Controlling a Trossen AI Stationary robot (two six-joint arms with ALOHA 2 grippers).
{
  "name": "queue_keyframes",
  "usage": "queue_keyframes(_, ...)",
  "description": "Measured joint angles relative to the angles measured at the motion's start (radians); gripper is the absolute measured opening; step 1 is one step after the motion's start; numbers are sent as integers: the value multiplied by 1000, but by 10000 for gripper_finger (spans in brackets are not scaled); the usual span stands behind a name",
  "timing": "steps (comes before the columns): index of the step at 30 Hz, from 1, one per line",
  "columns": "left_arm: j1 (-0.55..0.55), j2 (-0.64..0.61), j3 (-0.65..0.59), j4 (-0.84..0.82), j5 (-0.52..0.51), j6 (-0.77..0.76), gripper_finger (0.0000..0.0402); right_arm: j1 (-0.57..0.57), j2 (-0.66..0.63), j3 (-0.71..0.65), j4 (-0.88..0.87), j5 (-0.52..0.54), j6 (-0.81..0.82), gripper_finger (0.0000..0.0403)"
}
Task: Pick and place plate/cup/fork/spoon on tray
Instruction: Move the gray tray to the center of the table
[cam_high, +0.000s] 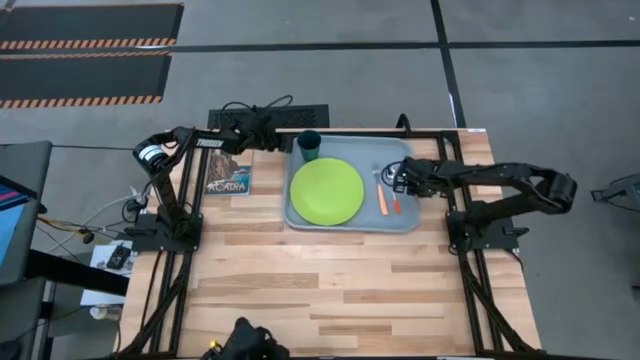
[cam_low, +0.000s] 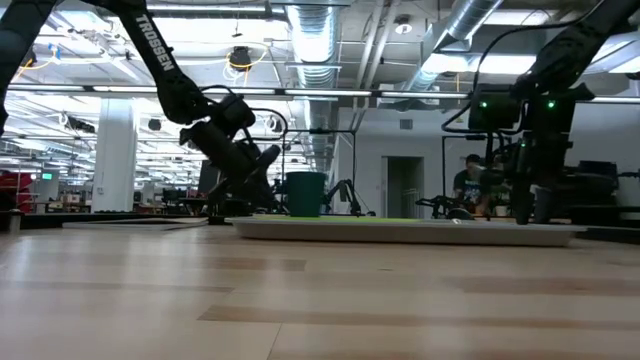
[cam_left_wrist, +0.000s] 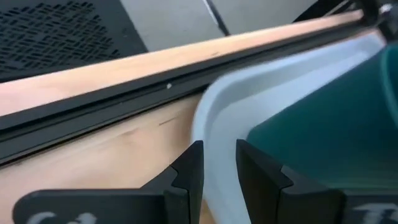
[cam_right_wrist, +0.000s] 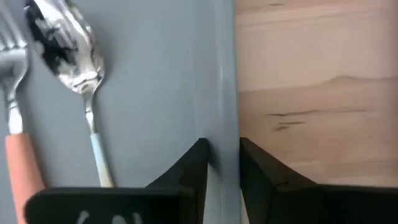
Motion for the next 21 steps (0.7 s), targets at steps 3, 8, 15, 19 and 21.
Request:
queue_keyframes(3, 6, 0, 0, -34, -16, 39, 79, 30, 8, -1, 35, 3, -4, 83)
queue_keyframes(8, 27, 0, 0, -54, -28, 72, 79, 77, 9, -1, 40, 2, -3, 79)
queue_keyframes(15, 73, -2, 0, -43, -2, 140, 77, 112, 9, -1, 37, -4, -29, 78)
queue_keyframes(19, 88, -3, 11, -135, -14, 194, 82, 118, 10, -2, 38, -2, -30, 78)
queue_keyframes(21, 88, -3, 12, -199, -1, 204, 98, 118, 10, -2, 42, 0, -31, 78)
